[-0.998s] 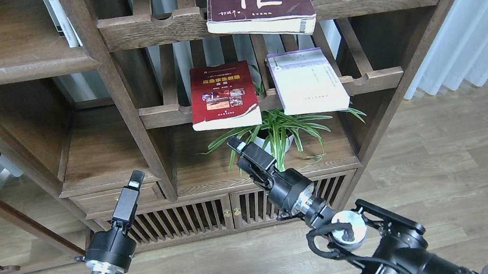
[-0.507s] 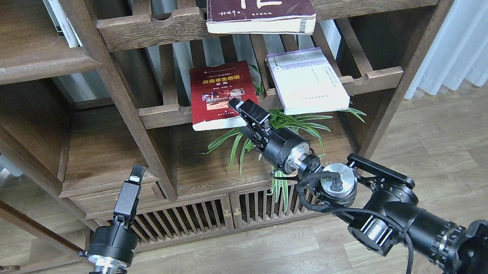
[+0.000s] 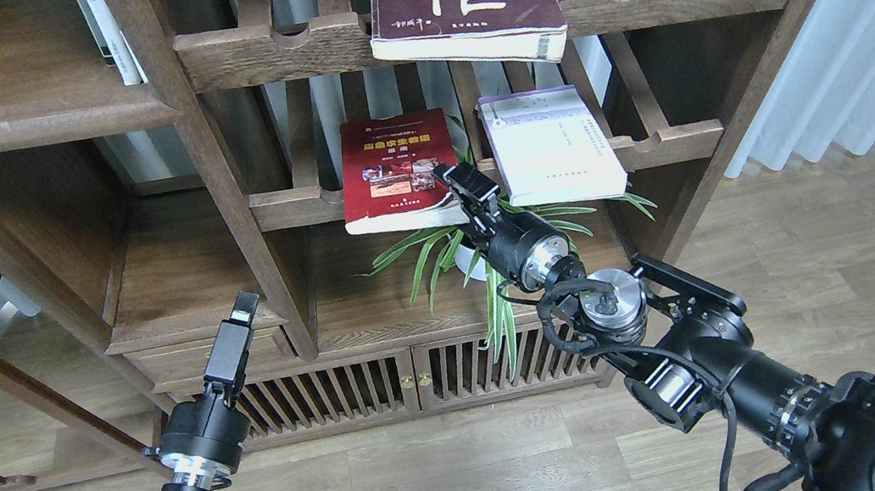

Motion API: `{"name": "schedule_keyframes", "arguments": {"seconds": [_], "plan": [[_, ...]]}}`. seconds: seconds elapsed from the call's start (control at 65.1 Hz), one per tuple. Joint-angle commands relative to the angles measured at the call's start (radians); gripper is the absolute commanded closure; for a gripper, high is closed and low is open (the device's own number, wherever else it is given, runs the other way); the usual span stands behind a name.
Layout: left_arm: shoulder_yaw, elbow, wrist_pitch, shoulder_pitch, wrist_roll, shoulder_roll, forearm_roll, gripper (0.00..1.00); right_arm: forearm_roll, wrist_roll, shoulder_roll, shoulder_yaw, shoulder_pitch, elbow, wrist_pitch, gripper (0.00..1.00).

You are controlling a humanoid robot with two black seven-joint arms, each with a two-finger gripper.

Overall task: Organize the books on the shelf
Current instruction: 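Hook the red book's top with the right gripper and tip it outward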

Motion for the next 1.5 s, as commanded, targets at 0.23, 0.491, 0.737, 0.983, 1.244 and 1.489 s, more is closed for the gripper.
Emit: {"name": "schedule_keyframes", "arguments": {"seconds": [0.23,0.491,0.737,0.983,1.244,1.489], "plan": [[-0.001,0.008,0.0,0.001,0.0,0.0,0.0,0.0,0.073,-0.001,0.0,-0.004,0.0,0.002,-0.012,0.17],[-0.001,0.008,0.0,0.003,0.0,-0.004,0.0,0.0,0.096,-0.009,0.0,-0.01,0.001,0.003,-0.013,0.25],[0.001,0.008,0.0,0.006,0.0,-0.008,0.0,0.0,0.106,-0.012,0.0,-0.033,0.018,0.0,-0.013,0.28],[0.004,0.02,0.0,-0.005,0.0,-0.02,0.0,0.0,0.139,-0.011,0.0,-0.038,0.02,-0.003,-0.012,0.67],[0.002,0.02,0.0,-0.002,0.0,-0.02,0.0,0.0,0.176,0.006,0.0,-0.023,0.021,-0.028,-0.001,0.91],[-0.001,0.023,0.0,-0.006,0.0,-0.028,-0.006,0.0,0.185,0.006,0.0,0.011,0.021,-0.012,0.039,0.95]]}}
